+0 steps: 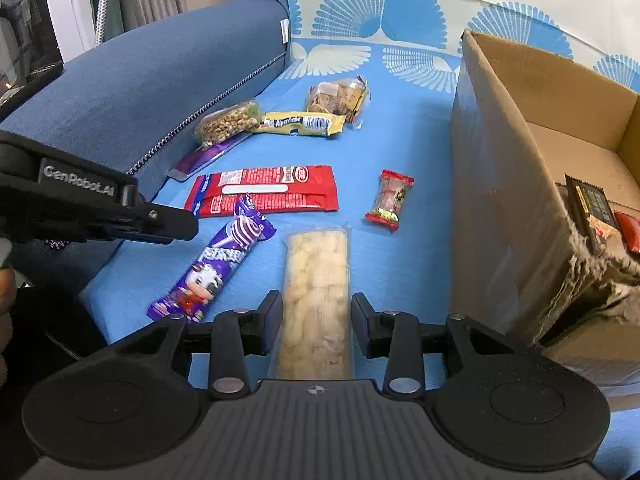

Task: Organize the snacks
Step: 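Grasp the clear white cracker pack with the right tool while the left tool grasps the purple candy bar, then lift the cracker pack with the right tool while the left tool lifts the purple candy bar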

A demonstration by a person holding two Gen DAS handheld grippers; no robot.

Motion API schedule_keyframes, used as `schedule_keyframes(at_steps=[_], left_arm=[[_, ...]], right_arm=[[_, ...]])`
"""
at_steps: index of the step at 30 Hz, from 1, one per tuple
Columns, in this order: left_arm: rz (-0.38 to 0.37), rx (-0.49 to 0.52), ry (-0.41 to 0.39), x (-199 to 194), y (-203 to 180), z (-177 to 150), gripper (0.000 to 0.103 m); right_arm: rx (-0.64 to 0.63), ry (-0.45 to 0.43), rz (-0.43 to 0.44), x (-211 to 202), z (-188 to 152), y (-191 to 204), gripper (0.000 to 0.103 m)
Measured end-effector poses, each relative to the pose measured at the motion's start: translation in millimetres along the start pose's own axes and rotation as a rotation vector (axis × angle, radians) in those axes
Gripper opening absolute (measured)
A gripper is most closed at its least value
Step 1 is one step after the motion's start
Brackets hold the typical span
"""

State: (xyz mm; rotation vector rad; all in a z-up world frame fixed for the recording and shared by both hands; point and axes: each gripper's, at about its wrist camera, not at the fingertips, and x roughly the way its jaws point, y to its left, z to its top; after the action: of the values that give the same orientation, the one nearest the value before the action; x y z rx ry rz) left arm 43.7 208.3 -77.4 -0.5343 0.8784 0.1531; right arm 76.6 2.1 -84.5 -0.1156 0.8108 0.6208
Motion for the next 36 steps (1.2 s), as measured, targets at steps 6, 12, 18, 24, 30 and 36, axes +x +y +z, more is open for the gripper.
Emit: schedule_keyframes(at_steps=[6,12,18,24,30,36], left_arm=[[-0.038,-0.046,0.05,8.9,7.5,2.4,0.041],[-0.051,-0.014,0.084,14.8,1.1,1.1,0.041],[-0.025,0.061,0.104,20.2,-10.4,-2.9,0.041],[-0.006,0.095,0.111,23.5,-14.9,-4.4,0.041],[-0.001,0.103,0.113,23.7,-15.6,-4.6,0.041],[0.005,0.115,0.112,23.9,-17.4,-5.0,0.041]], right_arm=[[0.0,0.018,0.001,5.6,-2.4,-0.6,0.045],[0.007,0.034,0.005,12.0,-2.9,-2.0,0.046],[0.0,0.041,0.005,13.1,-4.9,-2.0,0.047],[-0.006,0.044,0.003,13.1,-5.3,-2.6,0.048],[-0.01,0.045,-0.002,13.0,-6.4,-3.5,0.048],[-0.023,0.045,-0.009,13.2,-7.6,-3.0,0.048]])
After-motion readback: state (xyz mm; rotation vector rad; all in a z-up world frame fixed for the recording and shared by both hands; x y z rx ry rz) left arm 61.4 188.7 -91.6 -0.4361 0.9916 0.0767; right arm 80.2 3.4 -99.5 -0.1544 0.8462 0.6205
